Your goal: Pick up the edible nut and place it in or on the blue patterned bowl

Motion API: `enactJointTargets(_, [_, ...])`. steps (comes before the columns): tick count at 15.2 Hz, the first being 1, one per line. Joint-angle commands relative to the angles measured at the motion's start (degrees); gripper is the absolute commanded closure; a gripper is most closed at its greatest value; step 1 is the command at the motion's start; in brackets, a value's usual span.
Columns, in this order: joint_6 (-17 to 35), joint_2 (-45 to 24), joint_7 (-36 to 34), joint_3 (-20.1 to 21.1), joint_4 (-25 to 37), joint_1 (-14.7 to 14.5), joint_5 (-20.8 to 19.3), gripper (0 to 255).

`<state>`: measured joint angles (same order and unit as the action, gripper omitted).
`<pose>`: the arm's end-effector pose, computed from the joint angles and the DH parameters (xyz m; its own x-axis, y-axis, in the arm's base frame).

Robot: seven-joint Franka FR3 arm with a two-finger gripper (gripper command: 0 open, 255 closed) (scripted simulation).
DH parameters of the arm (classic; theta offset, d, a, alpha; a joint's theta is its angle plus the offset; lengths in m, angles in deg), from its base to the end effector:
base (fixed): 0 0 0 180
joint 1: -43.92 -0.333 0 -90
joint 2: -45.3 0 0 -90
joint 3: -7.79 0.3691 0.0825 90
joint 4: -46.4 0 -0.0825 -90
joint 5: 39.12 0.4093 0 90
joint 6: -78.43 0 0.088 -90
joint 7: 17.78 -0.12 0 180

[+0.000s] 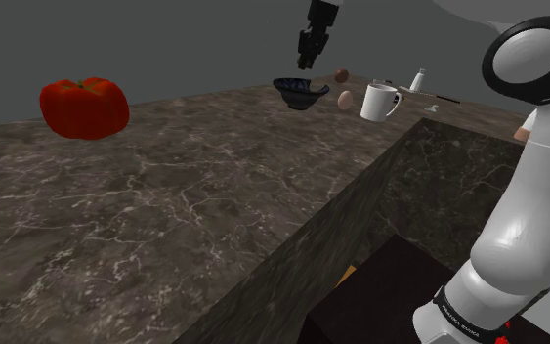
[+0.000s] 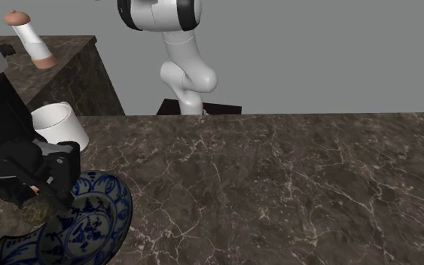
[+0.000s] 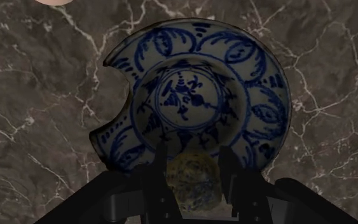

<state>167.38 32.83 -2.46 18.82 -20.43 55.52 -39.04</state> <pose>0.6521 -0.0257 0.7313 0.9537 0.2435 0.1765 0.2466 -0.9691 0.0041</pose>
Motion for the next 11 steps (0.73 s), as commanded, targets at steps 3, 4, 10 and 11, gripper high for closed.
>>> enactJointTargets(3, [4.15, 2.06, 0.31, -0.08, -6.15, 0.36, 0.46, 255])
enactJointTargets(4, [5.11, 2.47, 0.39, -0.1, -7.51, 0.42, 0.55, 255])
enactJointTargets(10, [7.38, 3.35, 0.56, -0.15, -10.64, 0.56, 0.75, 255])
enactJointTargets(11, [7.38, 3.35, 0.56, -0.15, -10.64, 0.56, 0.75, 255])
